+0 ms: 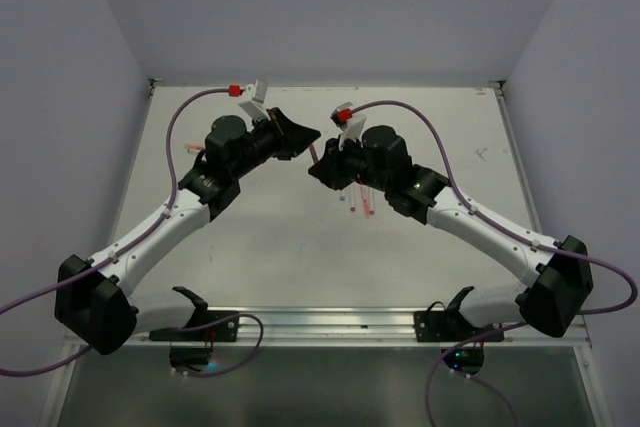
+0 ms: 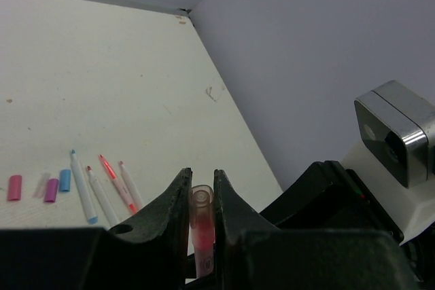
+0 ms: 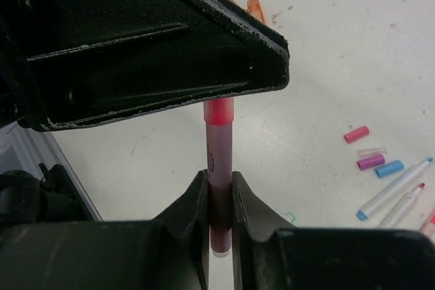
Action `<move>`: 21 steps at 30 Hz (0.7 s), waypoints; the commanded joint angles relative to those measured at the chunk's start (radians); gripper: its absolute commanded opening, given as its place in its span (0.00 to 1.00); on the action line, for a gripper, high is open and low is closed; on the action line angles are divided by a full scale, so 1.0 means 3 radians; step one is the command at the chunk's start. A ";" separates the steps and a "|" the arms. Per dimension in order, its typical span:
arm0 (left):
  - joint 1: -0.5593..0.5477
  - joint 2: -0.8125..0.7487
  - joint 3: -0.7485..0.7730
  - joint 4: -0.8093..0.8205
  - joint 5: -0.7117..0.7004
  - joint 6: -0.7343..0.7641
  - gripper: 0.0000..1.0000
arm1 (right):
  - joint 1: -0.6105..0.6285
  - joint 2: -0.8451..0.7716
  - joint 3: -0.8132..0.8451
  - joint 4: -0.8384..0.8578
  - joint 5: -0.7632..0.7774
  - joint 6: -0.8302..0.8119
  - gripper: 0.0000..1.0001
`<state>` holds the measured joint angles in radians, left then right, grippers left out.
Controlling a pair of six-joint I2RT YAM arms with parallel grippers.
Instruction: Open the pen caps
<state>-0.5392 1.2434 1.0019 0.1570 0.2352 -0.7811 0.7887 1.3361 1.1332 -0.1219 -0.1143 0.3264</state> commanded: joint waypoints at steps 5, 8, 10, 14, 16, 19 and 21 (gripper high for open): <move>-0.0171 -0.0243 -0.0022 0.0208 -0.0768 0.0215 0.00 | -0.0011 -0.0102 -0.0212 0.0048 0.0064 -0.0014 0.00; -0.0349 -0.0274 0.0075 0.0208 -0.1330 0.0364 0.00 | -0.0006 -0.0128 -0.0356 0.0013 0.0120 0.0037 0.00; -0.0421 -0.0274 0.0122 0.0208 -0.1651 0.0420 0.00 | -0.0001 -0.0133 -0.0453 0.0033 0.0156 0.0073 0.00; -0.0463 -0.0243 0.0315 0.0091 -0.2062 0.0339 0.00 | -0.0006 -0.0113 -0.0688 0.0038 0.0227 0.0124 0.00; -0.0468 -0.0233 0.0367 0.0080 -0.2220 0.0323 0.00 | -0.0001 -0.0102 -0.0765 0.0063 0.0273 0.0134 0.00; -0.0468 -0.0162 0.0510 -0.0195 -0.2501 0.0160 0.00 | -0.0001 -0.0051 -0.0868 0.0054 0.0376 0.0134 0.00; -0.0468 -0.0095 0.0623 -0.0359 -0.2639 -0.0008 0.00 | -0.0011 -0.0016 -0.0903 0.0028 0.0513 0.0160 0.00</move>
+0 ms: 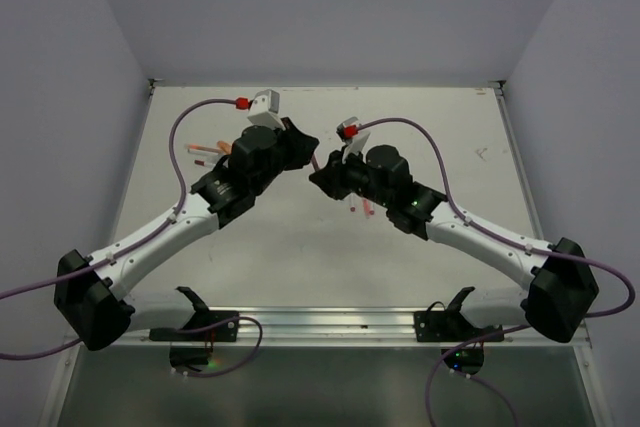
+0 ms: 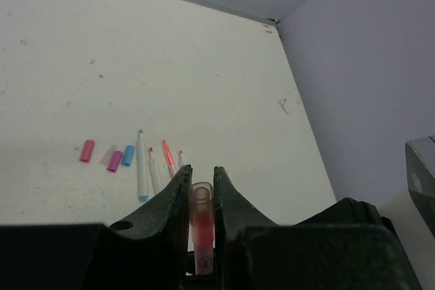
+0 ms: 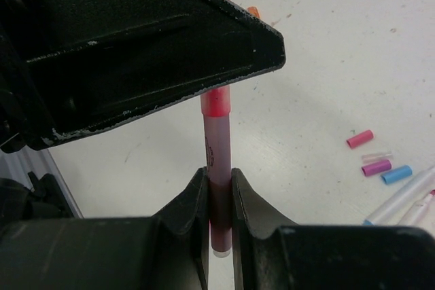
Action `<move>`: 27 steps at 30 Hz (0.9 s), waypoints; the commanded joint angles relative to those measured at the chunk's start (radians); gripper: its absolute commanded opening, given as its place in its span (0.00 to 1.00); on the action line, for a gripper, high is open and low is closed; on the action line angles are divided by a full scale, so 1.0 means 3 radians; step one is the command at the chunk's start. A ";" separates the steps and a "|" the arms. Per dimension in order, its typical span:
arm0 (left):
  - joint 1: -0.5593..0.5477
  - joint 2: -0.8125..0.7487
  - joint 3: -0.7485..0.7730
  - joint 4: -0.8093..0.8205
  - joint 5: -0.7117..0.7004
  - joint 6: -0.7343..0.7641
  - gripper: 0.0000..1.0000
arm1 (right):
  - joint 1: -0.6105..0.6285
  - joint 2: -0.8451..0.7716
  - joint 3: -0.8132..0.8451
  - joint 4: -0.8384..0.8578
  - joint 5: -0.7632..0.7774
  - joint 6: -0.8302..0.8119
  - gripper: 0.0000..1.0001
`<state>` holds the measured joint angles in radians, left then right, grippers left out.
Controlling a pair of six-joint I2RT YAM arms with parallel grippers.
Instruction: Open the pen caps
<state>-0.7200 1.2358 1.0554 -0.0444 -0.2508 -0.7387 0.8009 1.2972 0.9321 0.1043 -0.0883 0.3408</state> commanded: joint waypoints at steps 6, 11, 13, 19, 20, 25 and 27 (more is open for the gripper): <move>0.0130 -0.0003 0.0486 -0.0077 -0.1444 -0.0539 0.00 | -0.0036 0.0206 -0.0213 -0.0905 0.0892 0.0254 0.00; 0.0160 -0.0034 0.0261 0.0566 -0.1073 -0.0275 0.00 | -0.0052 0.0222 -0.0294 -0.0600 0.0150 0.0280 0.00; 0.0206 -0.0049 0.0159 0.0862 -0.0558 -0.0197 0.00 | -0.0123 0.0171 -0.0407 -0.0222 -0.0286 0.0301 0.00; 0.0819 -0.0100 -0.0199 0.1634 0.0966 -0.0309 0.00 | -0.0598 0.0155 -0.0658 0.0755 -0.1882 0.0663 0.00; 0.0921 -0.0110 -0.0225 0.1722 0.1075 -0.0294 0.00 | -0.0629 0.0160 -0.0658 0.0807 -0.1985 0.0689 0.00; 0.1040 -0.0126 -0.0226 0.2107 0.1470 -0.0238 0.00 | -0.0645 0.0171 -0.0678 0.0864 -0.2166 0.0674 0.00; 0.1045 -0.0050 -0.0072 0.1847 0.1440 -0.0044 0.00 | -0.0650 0.0084 -0.0673 0.0686 -0.1916 0.0582 0.00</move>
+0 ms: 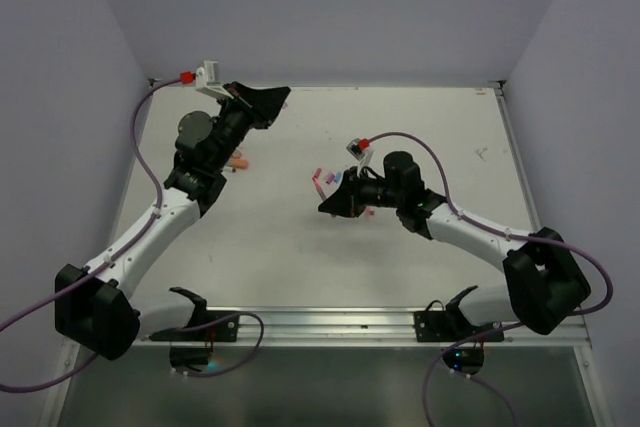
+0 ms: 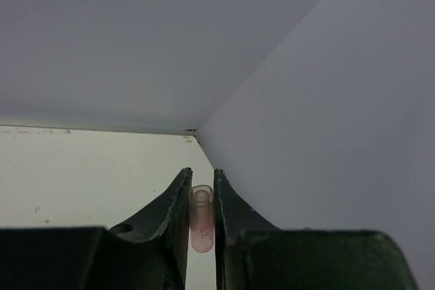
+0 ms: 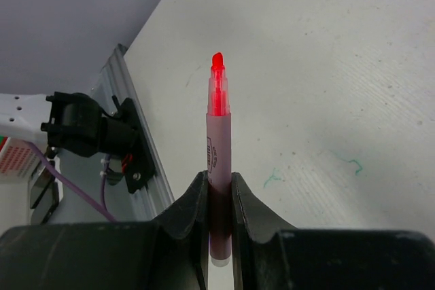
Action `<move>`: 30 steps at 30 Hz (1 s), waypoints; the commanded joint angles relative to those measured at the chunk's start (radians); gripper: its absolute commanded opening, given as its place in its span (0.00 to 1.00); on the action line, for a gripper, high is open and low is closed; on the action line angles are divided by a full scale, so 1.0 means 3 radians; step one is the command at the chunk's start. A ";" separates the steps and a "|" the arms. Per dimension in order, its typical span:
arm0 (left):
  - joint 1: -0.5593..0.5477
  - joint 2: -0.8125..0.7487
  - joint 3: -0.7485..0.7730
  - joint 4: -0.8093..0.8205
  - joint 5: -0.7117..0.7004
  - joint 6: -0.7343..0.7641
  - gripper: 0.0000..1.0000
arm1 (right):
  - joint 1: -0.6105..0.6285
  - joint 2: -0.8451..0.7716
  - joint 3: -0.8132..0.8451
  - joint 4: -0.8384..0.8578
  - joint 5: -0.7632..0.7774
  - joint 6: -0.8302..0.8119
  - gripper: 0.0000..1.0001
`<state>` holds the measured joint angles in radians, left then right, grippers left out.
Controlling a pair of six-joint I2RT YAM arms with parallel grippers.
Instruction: Open the pen caps
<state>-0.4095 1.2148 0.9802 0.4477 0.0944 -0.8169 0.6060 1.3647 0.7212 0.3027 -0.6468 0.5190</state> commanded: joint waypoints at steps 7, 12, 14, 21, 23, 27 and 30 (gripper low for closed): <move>0.0015 0.0593 0.0996 -0.1485 0.0171 0.0963 0.00 | -0.0230 -0.0351 0.0305 -0.1451 0.1771 -0.0267 0.00; 0.0010 0.1221 0.1319 -0.2350 0.0212 0.1378 0.08 | -0.0409 -0.0275 0.0444 -0.1822 0.2533 -0.0314 0.00; 0.0010 0.1528 0.1472 -0.2667 0.0227 0.1460 0.09 | -0.0516 -0.0137 0.0510 -0.1929 0.2565 -0.0314 0.00; 0.0010 0.2188 0.1636 -0.2898 0.0258 0.1573 0.13 | -0.0650 0.0333 0.0649 -0.1996 0.2519 -0.0349 0.00; 0.0000 0.2347 0.1646 -0.2883 0.0283 0.1578 0.14 | -0.0670 0.0416 0.0664 -0.1981 0.2488 -0.0349 0.00; -0.0031 0.2546 0.1662 -0.2797 0.0299 0.1598 0.16 | -0.0695 0.0589 0.0649 -0.1904 0.2468 -0.0375 0.00; -0.0077 0.2720 0.1687 -0.2740 0.0309 0.1608 0.18 | -0.0696 0.0712 0.0649 -0.1868 0.2422 -0.0395 0.01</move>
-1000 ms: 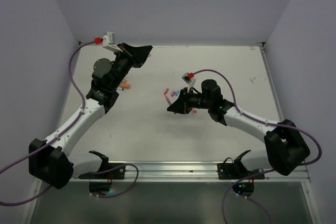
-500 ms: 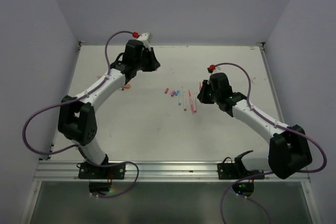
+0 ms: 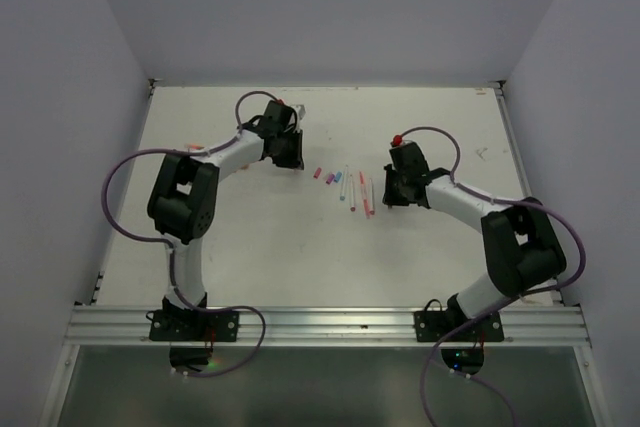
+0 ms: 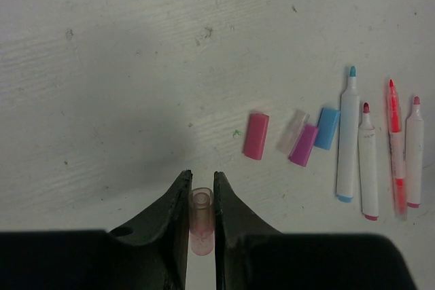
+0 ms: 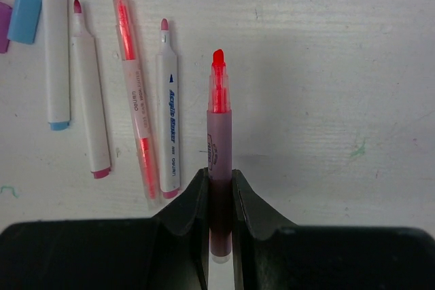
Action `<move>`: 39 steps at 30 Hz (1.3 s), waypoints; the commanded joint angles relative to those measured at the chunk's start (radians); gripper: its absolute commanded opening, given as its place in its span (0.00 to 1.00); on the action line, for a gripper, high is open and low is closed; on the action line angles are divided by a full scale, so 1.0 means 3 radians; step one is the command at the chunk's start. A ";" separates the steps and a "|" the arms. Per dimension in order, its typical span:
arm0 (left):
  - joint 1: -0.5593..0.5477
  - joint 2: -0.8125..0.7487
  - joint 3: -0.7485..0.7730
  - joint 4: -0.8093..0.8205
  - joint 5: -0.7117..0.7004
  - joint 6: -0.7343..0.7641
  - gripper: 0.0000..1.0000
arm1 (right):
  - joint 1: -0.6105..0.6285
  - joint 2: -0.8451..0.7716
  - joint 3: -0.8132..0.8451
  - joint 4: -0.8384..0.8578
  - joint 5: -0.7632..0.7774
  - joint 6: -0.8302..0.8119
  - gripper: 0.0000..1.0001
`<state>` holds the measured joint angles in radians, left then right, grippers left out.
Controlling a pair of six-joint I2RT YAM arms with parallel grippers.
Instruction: Open the pen caps
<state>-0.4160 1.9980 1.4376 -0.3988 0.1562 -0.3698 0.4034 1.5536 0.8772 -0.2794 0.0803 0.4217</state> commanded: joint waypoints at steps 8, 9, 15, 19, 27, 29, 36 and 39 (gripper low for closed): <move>-0.0132 0.0340 0.0239 0.0199 0.0113 0.0093 0.24 | -0.0025 0.0262 0.0108 0.0169 -0.0160 -0.0102 0.06; -0.0132 0.0371 0.0239 0.0215 0.0108 0.0093 0.24 | -0.0025 0.0277 0.0108 0.0195 -0.0196 -0.0102 0.07; -0.0147 0.0447 0.0240 0.0230 0.0103 0.0082 0.32 | -0.0025 0.0395 0.0113 0.0292 -0.0247 -0.0102 0.12; -0.0142 0.0397 0.0199 0.0220 0.0027 0.0062 0.36 | -0.0025 0.0375 0.0113 0.0313 -0.0252 -0.0081 0.20; -0.0122 -0.0027 0.0158 0.0133 -0.0280 -0.0127 0.52 | -0.0025 0.0150 0.0154 0.0226 -0.0252 -0.0076 0.40; -0.0112 -0.0226 0.0158 0.0062 -0.0407 -0.0224 0.62 | -0.0025 0.0017 0.0195 0.0155 -0.0252 -0.0071 0.43; -0.0010 -0.0962 -0.0052 -0.0138 -0.1087 -0.0612 0.88 | -0.0025 -0.0637 0.0302 -0.0055 -0.0104 -0.0081 0.64; 0.0123 -0.1198 -0.0169 -0.0367 -0.1461 -0.0867 0.97 | -0.0020 -0.0934 0.0323 -0.0081 -0.0053 -0.0097 0.76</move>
<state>-0.4221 1.7050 1.4204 -0.4274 -0.1196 -0.5255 0.3981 1.3525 0.9318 -0.2871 0.0265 0.4015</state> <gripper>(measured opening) 0.949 0.745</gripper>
